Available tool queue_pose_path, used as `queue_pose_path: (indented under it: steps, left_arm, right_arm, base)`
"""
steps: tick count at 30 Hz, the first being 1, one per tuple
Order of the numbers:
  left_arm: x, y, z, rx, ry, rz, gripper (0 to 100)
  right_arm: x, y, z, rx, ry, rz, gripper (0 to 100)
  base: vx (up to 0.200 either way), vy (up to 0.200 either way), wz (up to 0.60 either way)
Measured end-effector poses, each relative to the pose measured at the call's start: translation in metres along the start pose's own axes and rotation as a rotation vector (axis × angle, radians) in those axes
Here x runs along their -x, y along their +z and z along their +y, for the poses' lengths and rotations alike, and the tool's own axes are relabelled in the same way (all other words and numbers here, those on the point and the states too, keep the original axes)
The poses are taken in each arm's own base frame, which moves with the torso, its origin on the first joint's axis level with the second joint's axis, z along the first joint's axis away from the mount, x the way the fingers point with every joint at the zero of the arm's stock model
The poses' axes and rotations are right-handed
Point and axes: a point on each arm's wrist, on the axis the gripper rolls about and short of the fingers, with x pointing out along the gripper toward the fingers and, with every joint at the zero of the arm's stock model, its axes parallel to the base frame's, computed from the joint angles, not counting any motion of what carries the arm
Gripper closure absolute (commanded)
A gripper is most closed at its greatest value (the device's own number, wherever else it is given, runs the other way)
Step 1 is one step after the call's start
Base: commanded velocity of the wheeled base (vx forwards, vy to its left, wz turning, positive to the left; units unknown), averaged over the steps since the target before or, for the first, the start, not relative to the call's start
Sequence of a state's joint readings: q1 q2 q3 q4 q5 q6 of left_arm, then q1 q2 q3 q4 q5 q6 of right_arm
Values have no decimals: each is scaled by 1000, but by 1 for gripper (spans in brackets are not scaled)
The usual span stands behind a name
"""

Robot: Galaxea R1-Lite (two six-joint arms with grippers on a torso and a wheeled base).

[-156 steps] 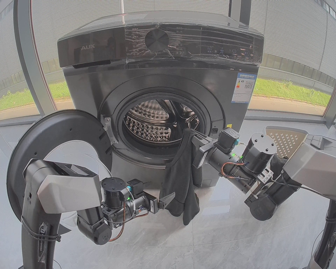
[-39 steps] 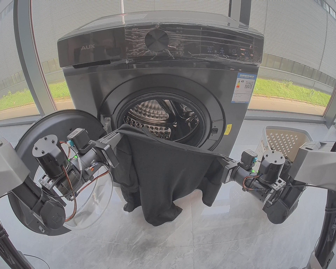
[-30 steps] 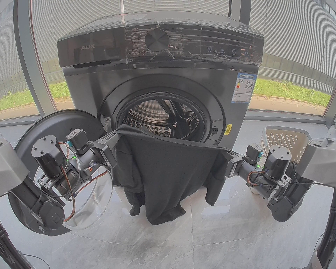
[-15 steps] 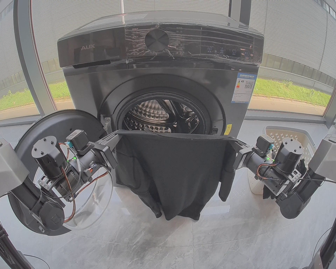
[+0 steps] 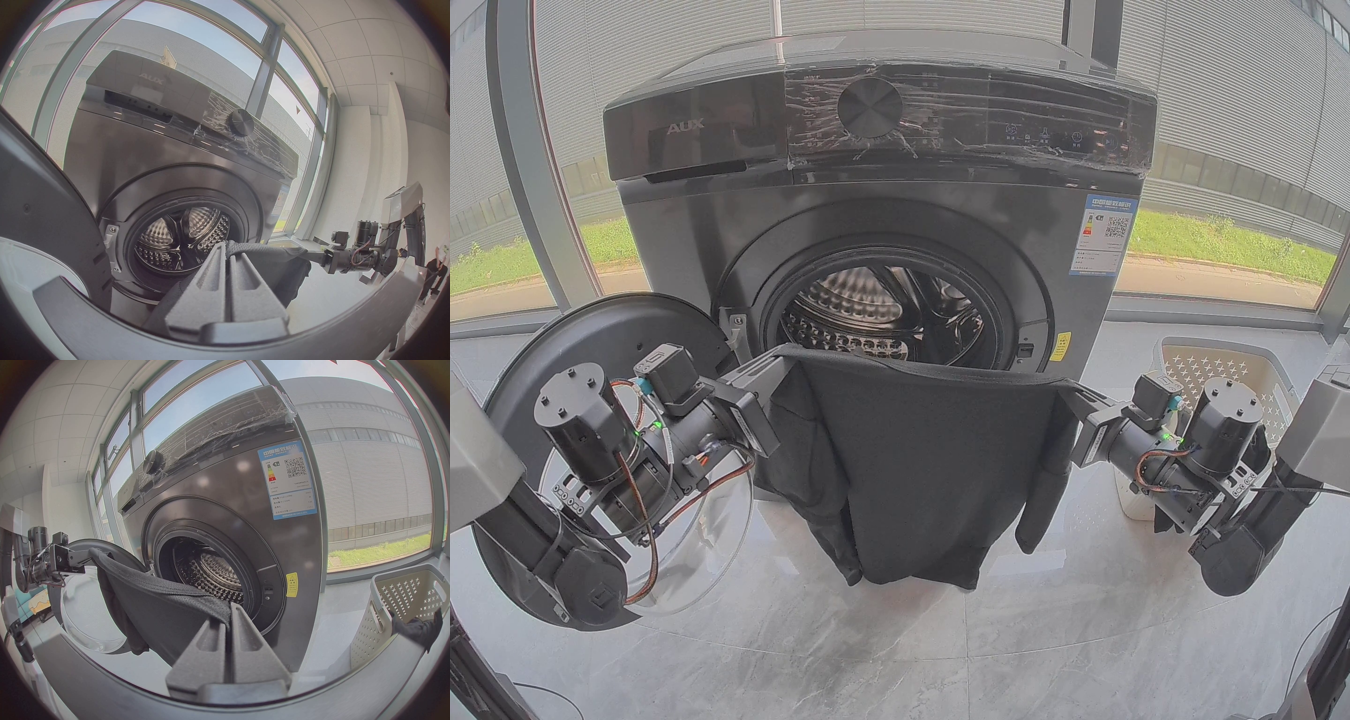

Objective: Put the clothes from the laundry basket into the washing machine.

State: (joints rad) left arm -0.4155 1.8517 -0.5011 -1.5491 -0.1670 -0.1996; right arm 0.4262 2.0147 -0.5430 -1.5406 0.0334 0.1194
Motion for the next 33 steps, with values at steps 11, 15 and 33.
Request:
queue_pose_path:
  steps: [11,15,33]
  left_arm:
    - [-1,-2,-15,17,-49,6,100]
    - [-1,-6,-18,21,-58,23,100]
    - [-6,-8,-16,18,-53,19,100]
  right_arm:
    - [8,-4,3,-10,-9,27,100]
    - [13,-3,1,-10,-17,32,100]
    - [17,-1,-1,-12,-25,34,100]
  base:
    - [0,0,0]
    - [0,0,0]
    - [0,0,0]
